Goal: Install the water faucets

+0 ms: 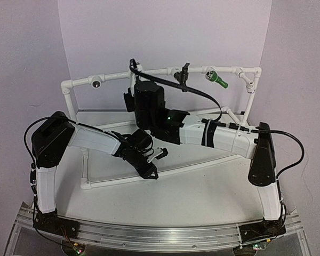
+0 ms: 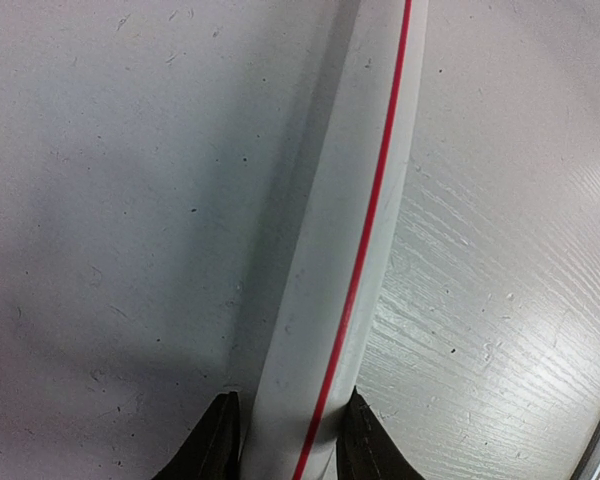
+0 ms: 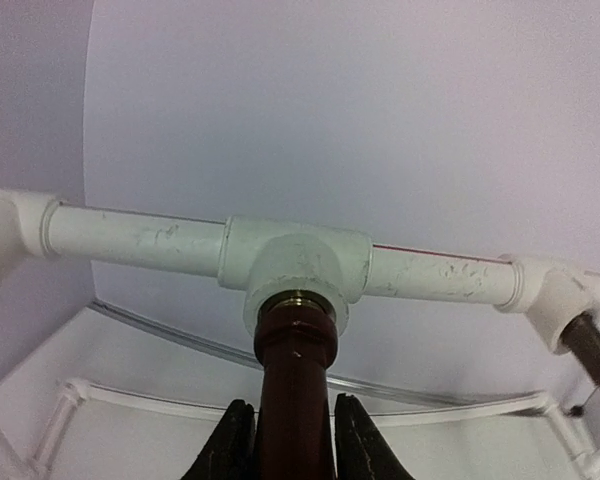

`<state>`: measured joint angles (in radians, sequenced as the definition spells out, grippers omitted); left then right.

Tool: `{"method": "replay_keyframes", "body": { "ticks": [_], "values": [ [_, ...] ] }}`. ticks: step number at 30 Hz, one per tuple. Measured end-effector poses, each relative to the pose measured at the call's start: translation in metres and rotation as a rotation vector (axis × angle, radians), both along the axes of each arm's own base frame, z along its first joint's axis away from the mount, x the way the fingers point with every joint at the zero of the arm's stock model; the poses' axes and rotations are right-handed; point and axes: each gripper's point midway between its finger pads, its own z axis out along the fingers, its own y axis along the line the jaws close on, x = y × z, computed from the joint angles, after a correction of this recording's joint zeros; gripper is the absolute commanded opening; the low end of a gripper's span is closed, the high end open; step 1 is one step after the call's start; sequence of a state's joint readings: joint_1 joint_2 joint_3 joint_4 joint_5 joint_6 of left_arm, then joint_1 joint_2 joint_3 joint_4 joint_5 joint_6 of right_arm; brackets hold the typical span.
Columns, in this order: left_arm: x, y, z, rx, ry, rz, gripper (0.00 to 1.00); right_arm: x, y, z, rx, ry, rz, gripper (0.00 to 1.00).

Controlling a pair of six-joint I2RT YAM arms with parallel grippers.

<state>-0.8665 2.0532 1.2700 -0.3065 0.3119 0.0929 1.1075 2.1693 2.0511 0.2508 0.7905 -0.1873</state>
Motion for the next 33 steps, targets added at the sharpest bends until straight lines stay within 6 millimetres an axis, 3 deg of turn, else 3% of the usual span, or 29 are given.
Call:
{"method": "replay_keyframes", "body": {
  "ticks": [6,11,18,22,28,31,33],
  "values": [
    [0.000,0.000,0.000,-0.002,0.002,0.000,0.00,-0.003,0.002,0.001,0.518,0.053,0.070,0.00],
    [0.000,0.000,0.000,-0.002,0.002,0.000,0.00,-0.006,-0.001,0.001,0.848,0.083,0.153,0.00],
    [0.000,-0.001,0.001,-0.007,0.004,-0.001,0.00,-0.008,-0.002,0.005,1.186,0.140,0.255,0.00],
    [0.000,-0.002,0.001,-0.013,0.006,0.000,0.00,-0.006,-0.002,0.006,1.239,0.156,0.277,0.01],
    [0.000,-0.003,0.000,-0.017,0.011,0.001,0.00,-0.013,-0.007,0.001,1.194,0.130,0.316,0.25],
    [-0.001,-0.009,0.000,-0.039,0.026,-0.003,0.00,-0.018,-0.014,0.000,1.149,0.118,0.330,0.45],
    [-0.003,-0.013,0.001,-0.055,0.034,-0.009,0.00,-0.022,-0.018,0.005,1.082,0.095,0.360,0.65]
  ]
}}
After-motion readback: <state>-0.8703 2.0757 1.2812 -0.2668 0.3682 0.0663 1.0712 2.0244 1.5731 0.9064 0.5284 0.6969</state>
